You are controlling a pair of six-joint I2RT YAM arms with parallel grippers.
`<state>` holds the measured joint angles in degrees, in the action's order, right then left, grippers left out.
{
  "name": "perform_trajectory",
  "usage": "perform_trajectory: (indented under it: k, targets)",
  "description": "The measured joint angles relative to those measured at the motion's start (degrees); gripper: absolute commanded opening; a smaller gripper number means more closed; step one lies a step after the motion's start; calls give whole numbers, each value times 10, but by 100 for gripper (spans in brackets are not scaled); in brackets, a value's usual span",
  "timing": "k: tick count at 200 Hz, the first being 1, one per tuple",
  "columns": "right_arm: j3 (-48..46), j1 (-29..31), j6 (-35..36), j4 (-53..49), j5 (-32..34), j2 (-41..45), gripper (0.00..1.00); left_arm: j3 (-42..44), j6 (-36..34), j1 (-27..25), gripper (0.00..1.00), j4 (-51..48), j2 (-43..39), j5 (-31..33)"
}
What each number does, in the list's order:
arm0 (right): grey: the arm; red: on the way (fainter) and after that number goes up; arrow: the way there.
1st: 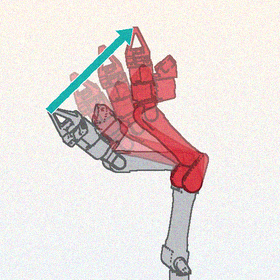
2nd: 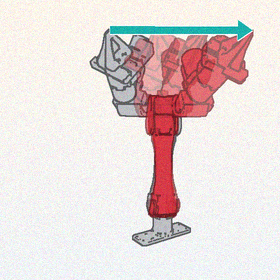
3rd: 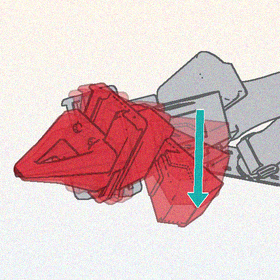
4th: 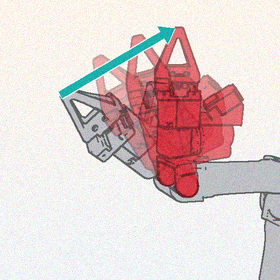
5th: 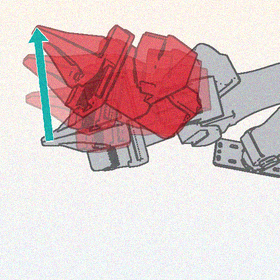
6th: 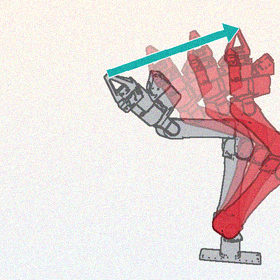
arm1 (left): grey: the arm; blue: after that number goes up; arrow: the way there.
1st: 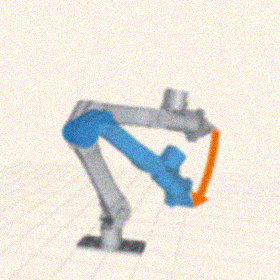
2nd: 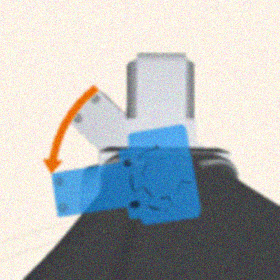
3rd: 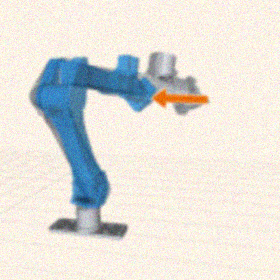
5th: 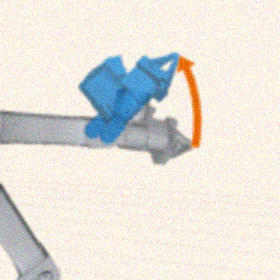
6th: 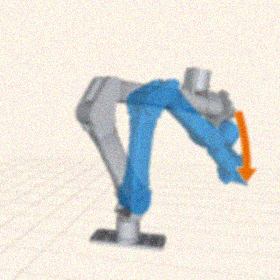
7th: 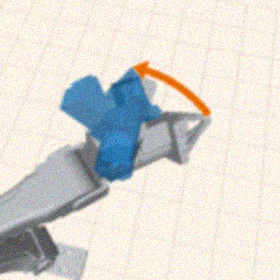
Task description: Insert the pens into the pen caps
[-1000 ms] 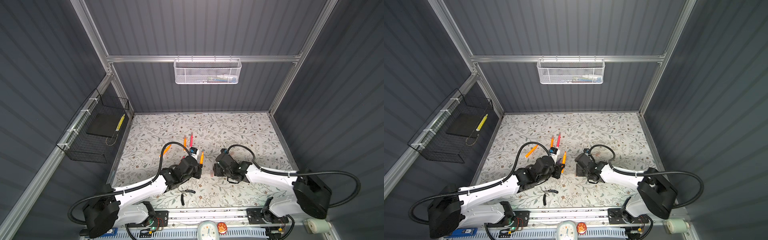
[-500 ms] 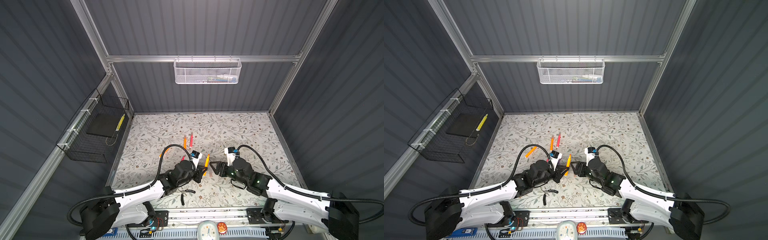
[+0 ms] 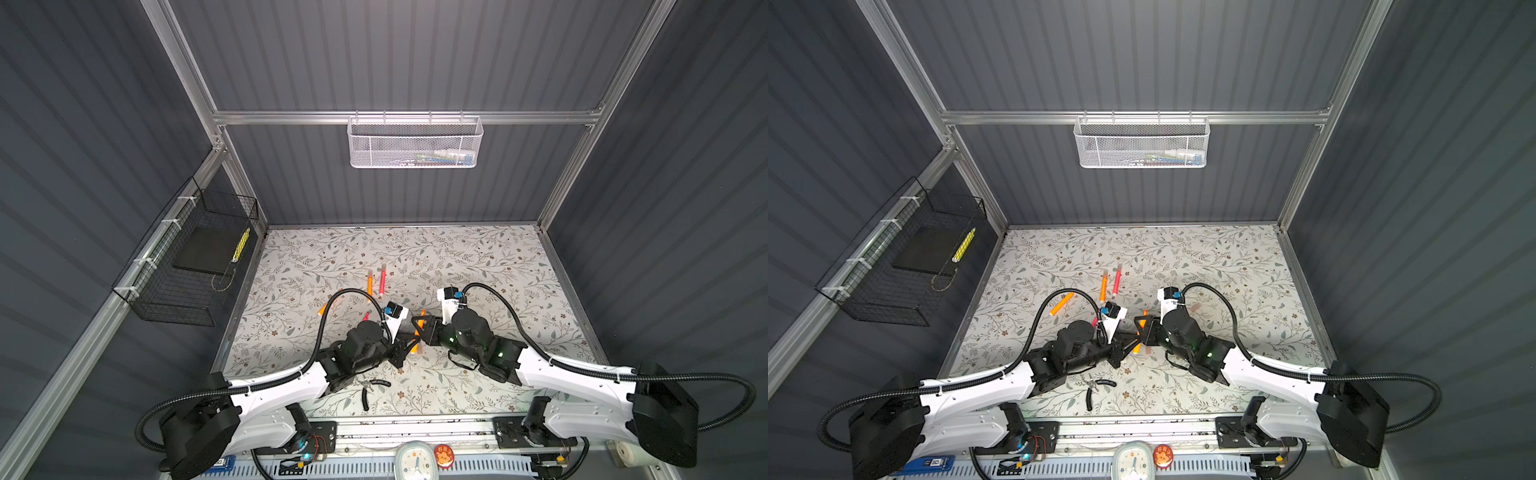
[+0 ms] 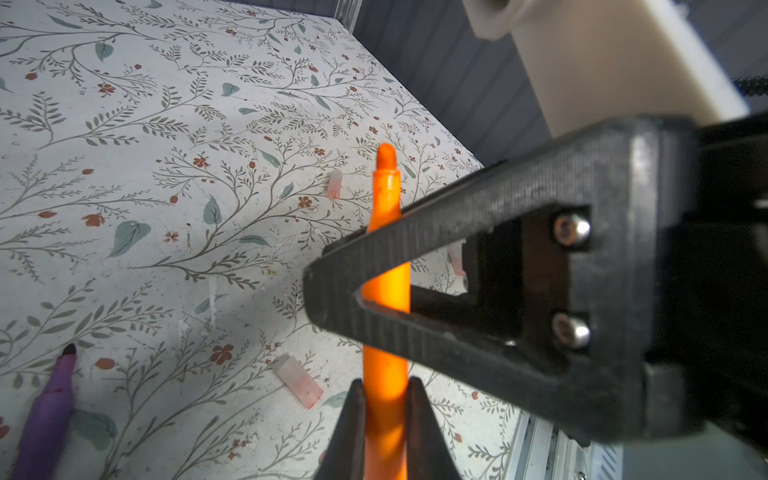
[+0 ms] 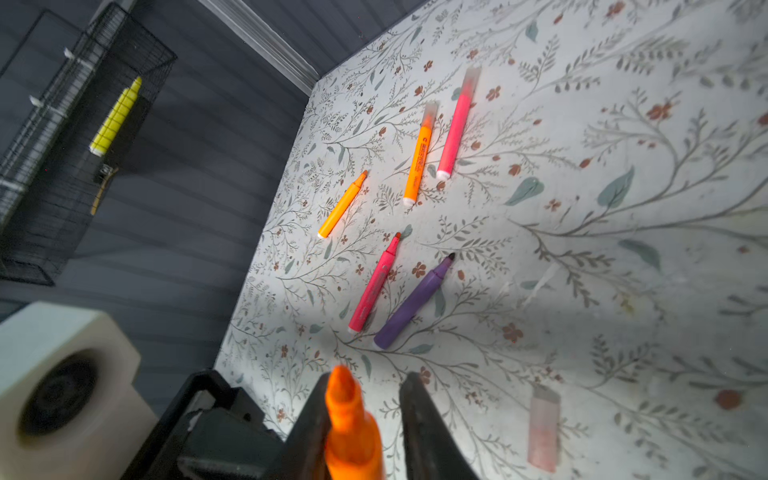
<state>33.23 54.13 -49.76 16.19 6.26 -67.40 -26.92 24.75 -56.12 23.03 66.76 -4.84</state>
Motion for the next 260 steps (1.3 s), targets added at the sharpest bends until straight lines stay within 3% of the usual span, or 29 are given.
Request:
perform_trajectory:
  k: [30, 62, 120, 165, 180, 201, 216, 237, 260]
  targets:
    - [2, 1, -1, -6, 4, 0, 8, 8, -2, 0, 41, 13, 0, -4]
    - [2, 8, 0, -2, 4, 0, 6, 19, -6, 0, 49, 25, 0, -4]
    - [7, 23, 0, 14, 3, -17, 5, 22, -6, 0, 46, 37, -2, -4]
    - [16, 30, 0, 25, 4, -37, 4, 23, -7, 4, 16, 40, 2, 7]
    - [17, 30, 0, 26, 5, -39, 4, 23, -6, 7, 19, 38, 4, 12]
    - [17, 30, 0, 27, 6, -40, 4, 23, -9, 5, 37, 41, 7, 9]
    - [17, 33, 0, 33, 6, -40, 4, 23, -5, 3, 44, 46, 10, 4]
    - [17, 34, 0, 38, 6, -40, 3, 23, -6, 2, 43, 54, 14, 0]
    - [17, 34, -1, 40, 6, -41, 3, 23, -4, 2, 28, 61, 18, -4]
